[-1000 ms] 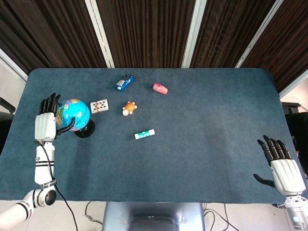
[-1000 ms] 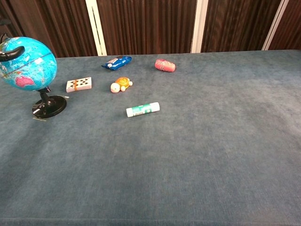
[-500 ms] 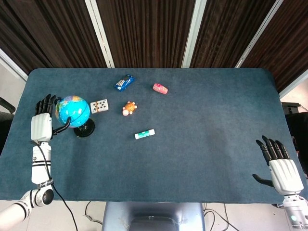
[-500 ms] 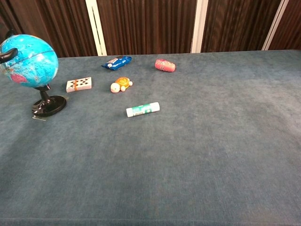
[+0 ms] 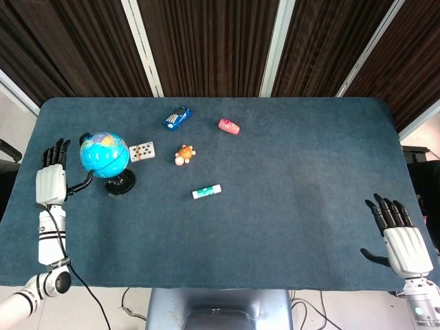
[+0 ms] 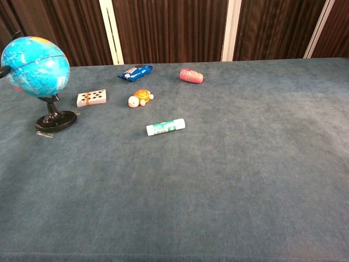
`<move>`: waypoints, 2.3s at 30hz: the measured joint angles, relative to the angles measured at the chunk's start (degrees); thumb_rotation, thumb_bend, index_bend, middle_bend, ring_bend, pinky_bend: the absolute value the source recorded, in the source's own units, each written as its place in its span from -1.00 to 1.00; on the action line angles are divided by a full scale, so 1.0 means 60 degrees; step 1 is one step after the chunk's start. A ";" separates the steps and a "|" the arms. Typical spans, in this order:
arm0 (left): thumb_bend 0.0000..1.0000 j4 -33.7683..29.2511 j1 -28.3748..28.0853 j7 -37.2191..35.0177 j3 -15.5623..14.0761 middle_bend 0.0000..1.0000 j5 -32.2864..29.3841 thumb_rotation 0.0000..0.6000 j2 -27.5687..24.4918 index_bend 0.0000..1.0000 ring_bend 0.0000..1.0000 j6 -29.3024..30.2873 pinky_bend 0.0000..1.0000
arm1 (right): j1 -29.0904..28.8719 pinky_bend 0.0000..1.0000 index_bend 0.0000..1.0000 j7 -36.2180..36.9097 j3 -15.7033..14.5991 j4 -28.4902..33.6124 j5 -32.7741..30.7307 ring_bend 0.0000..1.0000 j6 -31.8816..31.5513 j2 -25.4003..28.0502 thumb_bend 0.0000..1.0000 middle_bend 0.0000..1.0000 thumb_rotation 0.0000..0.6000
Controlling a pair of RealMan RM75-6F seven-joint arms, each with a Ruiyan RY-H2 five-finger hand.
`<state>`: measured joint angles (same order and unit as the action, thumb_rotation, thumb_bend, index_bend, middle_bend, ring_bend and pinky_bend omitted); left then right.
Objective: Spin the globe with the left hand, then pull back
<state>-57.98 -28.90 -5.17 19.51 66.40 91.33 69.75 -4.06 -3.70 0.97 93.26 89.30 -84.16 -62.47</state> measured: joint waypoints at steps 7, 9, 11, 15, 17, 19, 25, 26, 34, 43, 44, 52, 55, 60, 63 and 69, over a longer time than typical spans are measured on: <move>-0.40 0.0284 0.0074 -0.0223 0.0008 -1.00 -0.0090 0.16 0.0023 -1.00 -1.00 -0.0069 -0.93 | -0.0018 -1.00 -1.00 -0.0061 -0.0001 0.0004 -0.0021 -1.00 0.0053 -0.0024 -0.73 -1.00 1.00; -0.40 0.0381 0.0067 -0.0259 0.0021 -1.00 -0.0140 0.15 0.0035 -1.00 -1.00 -0.0159 -0.93 | -0.0017 -1.00 -1.00 -0.0077 0.0005 0.0008 -0.0028 -1.00 0.0049 -0.0027 -0.73 -1.00 1.00; -0.40 0.0507 0.0051 -0.0303 0.0034 -1.00 -0.0193 0.15 0.0057 -1.00 -1.00 -0.0268 -0.93 | -0.0013 -1.00 -1.00 -0.0085 0.0003 0.0009 -0.0027 -1.00 0.0043 -0.0030 -0.73 -1.00 1.00; -0.40 0.0762 0.0002 -0.0367 0.0052 -1.00 -0.0288 0.17 0.0117 -1.00 -1.00 -0.0491 -0.93 | -0.0008 -1.00 -1.00 -0.0100 0.0011 0.0001 -0.0034 -1.00 0.0033 -0.0040 -0.73 -1.00 1.00; -0.40 0.0914 -0.0032 -0.0399 0.0069 -1.00 -0.0346 0.16 0.0162 -1.00 -1.00 -0.0604 -0.93 | -0.0016 -1.00 -1.00 -0.0109 0.0016 -0.0003 -0.0048 -1.00 0.0050 -0.0045 -0.73 -1.00 1.00; -0.40 0.1063 -0.0068 -0.0432 0.0089 -1.00 -0.0393 0.15 0.0208 -1.00 -1.00 -0.0696 -0.93 | -0.0019 -1.00 -1.00 -0.0119 0.0019 -0.0004 -0.0055 -1.00 0.0058 -0.0049 -0.73 -1.00 1.00; -0.37 0.1280 -0.0067 -0.0538 0.0110 -1.00 -0.0399 0.30 0.0223 -1.00 -1.00 -0.0698 -0.93 | -0.0021 -1.00 -1.00 -0.0151 0.0027 -0.0013 -0.0082 -1.00 0.0071 -0.0064 -0.73 -1.00 1.00; -0.36 0.1255 -0.0036 -0.0565 0.0108 -1.00 -0.0365 0.33 0.0200 -1.00 -1.00 -0.0604 -0.93 | -0.0022 -1.00 -1.00 -0.0161 0.0027 -0.0016 -0.0086 -1.00 0.0076 -0.0066 -0.73 -1.00 1.00; -0.27 0.0176 0.0494 -0.0932 0.0074 -1.00 0.0359 0.36 -0.0343 -1.00 -1.00 0.1242 -0.93 | -0.0032 -1.00 -1.00 -0.0280 0.0067 -0.0037 -0.0166 -1.00 0.0094 -0.0090 -0.73 -1.00 1.00; -0.30 -0.1794 0.0648 -0.0677 -0.0290 -1.00 0.1612 0.56 -0.0784 -1.00 -1.00 0.2085 -0.93 | -0.0003 -1.00 -1.00 -0.0170 0.0044 0.0010 -0.0072 -1.00 0.0008 -0.0049 -0.73 -1.00 1.00; -0.31 -0.1782 0.0578 -0.0575 -0.0276 -1.00 0.1585 0.58 -0.0722 -1.00 -1.00 0.2052 -0.93 | 0.0003 -1.00 -1.00 -0.0151 0.0040 0.0013 -0.0062 -1.00 -0.0001 -0.0038 -0.73 -1.00 1.00; -0.33 -0.1417 -0.0018 -0.0081 0.0008 -1.00 0.1103 0.57 -0.0077 -1.00 -1.00 0.1504 -0.92 | 0.0046 -1.00 -1.00 -0.0028 0.0054 0.0021 -0.0053 -1.00 -0.0096 0.0036 -0.73 -1.00 1.00; -0.33 -0.1210 -0.0129 -0.0009 0.0090 -1.00 0.0925 0.56 0.0106 -1.00 -1.00 0.1361 -0.92 | 0.0054 -1.00 -1.00 0.0006 0.0072 -0.0001 -0.0051 -1.00 -0.0125 0.0037 -0.73 -1.00 1.00; -0.33 -0.1048 -0.0204 0.0036 0.0131 -1.00 0.0800 0.56 0.0222 -1.00 -1.00 0.1249 -0.92 | 0.0031 -1.00 -1.00 -0.0008 0.0078 -0.0009 -0.0072 -1.00 -0.0070 0.0031 -0.73 -1.00 1.00; -0.33 -0.0985 -0.0226 0.0095 0.0140 -1.00 0.0727 0.56 0.0244 -1.00 -1.00 0.1187 -0.92 | 0.0033 -1.00 -1.00 -0.0019 0.0075 0.0000 -0.0076 -1.00 -0.0066 0.0030 -0.73 -1.00 1.00; -0.33 -0.0866 -0.0204 0.0192 0.0178 -1.00 0.0524 0.57 0.0267 -1.00 -1.00 0.1096 -0.91 | 0.0059 -1.00 -1.00 -0.0006 0.0080 0.0012 -0.0070 -1.00 -0.0115 0.0042 -0.73 -1.00 1.00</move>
<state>-63.18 -30.13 -4.02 20.58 69.54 92.93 76.32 -3.71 -3.74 1.46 93.33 88.88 -84.85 -62.22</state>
